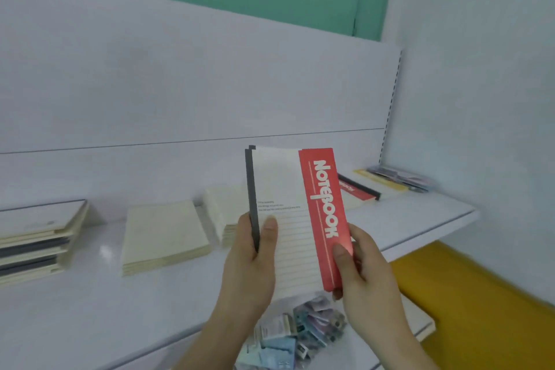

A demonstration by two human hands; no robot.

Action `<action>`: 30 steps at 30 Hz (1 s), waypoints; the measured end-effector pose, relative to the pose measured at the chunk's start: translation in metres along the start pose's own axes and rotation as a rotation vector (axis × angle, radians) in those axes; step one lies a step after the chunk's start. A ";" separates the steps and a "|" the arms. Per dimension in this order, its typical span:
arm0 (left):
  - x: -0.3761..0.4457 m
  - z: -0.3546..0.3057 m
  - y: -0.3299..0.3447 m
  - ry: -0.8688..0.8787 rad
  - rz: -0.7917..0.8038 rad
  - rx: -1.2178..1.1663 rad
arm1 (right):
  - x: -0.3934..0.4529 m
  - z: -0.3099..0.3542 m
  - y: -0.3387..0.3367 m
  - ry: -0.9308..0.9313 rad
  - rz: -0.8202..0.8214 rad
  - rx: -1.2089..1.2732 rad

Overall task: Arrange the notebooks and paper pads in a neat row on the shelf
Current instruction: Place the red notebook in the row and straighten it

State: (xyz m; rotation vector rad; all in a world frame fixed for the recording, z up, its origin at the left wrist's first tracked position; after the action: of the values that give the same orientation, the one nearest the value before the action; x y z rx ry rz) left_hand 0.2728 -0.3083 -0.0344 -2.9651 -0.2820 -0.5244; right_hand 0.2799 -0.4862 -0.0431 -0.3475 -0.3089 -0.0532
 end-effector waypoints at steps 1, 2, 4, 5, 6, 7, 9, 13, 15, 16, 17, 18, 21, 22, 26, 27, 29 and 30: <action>0.001 0.001 0.022 -0.009 0.067 0.041 | 0.003 -0.007 -0.020 -0.004 -0.027 -0.006; 0.003 0.001 0.042 0.001 0.131 0.101 | 0.007 -0.014 -0.039 -0.010 -0.053 -0.008; 0.007 0.001 0.076 0.054 0.209 0.220 | 0.017 -0.029 -0.072 -0.017 -0.107 -0.009; 0.009 0.000 0.091 0.084 0.223 0.275 | 0.022 -0.037 -0.085 -0.017 -0.128 -0.017; 0.012 0.000 0.105 0.113 0.233 0.339 | 0.028 -0.044 -0.096 -0.015 -0.139 -0.034; 0.016 0.000 0.119 0.139 0.244 0.413 | 0.035 -0.052 -0.105 -0.010 -0.143 -0.059; 0.023 0.005 0.145 0.170 0.295 0.599 | 0.049 -0.068 -0.117 0.001 -0.149 -0.146; 0.055 0.018 0.179 0.215 0.407 0.912 | 0.085 -0.091 -0.136 0.025 -0.157 -0.301; 0.078 0.023 0.190 0.247 0.404 1.005 | 0.106 -0.102 -0.141 0.040 -0.136 -0.306; 0.091 0.027 0.196 0.260 0.392 1.046 | 0.119 -0.105 -0.142 0.035 -0.118 -0.328; 0.104 0.030 0.201 0.262 0.380 1.084 | 0.133 -0.105 -0.141 0.018 -0.095 -0.366; 0.116 0.035 0.205 0.249 0.373 1.118 | 0.148 -0.105 -0.141 -0.013 -0.069 -0.407; 0.153 0.050 0.212 0.191 0.366 1.208 | 0.195 -0.108 -0.137 -0.105 0.047 -0.532; 0.165 0.056 0.212 0.168 0.372 1.238 | 0.209 -0.113 -0.136 -0.127 0.097 -0.576; 0.198 0.078 0.216 0.070 0.376 1.316 | 0.255 -0.141 -0.130 -0.200 0.332 -0.655; 0.204 0.082 0.218 0.058 0.370 1.338 | 0.265 -0.147 -0.129 -0.206 0.370 -0.676; 0.216 0.088 0.222 0.038 0.360 1.366 | 0.284 -0.152 -0.128 -0.213 0.420 -0.734; 0.222 0.090 0.224 0.030 0.355 1.376 | 0.294 -0.153 -0.129 -0.216 0.437 -0.768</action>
State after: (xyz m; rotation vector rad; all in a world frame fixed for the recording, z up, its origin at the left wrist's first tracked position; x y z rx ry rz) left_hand 0.5525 -0.4779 -0.0596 -1.6034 -0.0438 -0.1711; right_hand 0.5904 -0.6594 -0.0481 -1.1815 -0.4142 0.3062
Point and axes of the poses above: each hand's wrist, its own x-axis towards the middle knuckle, its own y-axis out of the palm, z = x × y, the point moved 7 cm from there along x, towards the middle knuckle, and after that the axes turned 6 degrees about z, right-handed, at the moved point
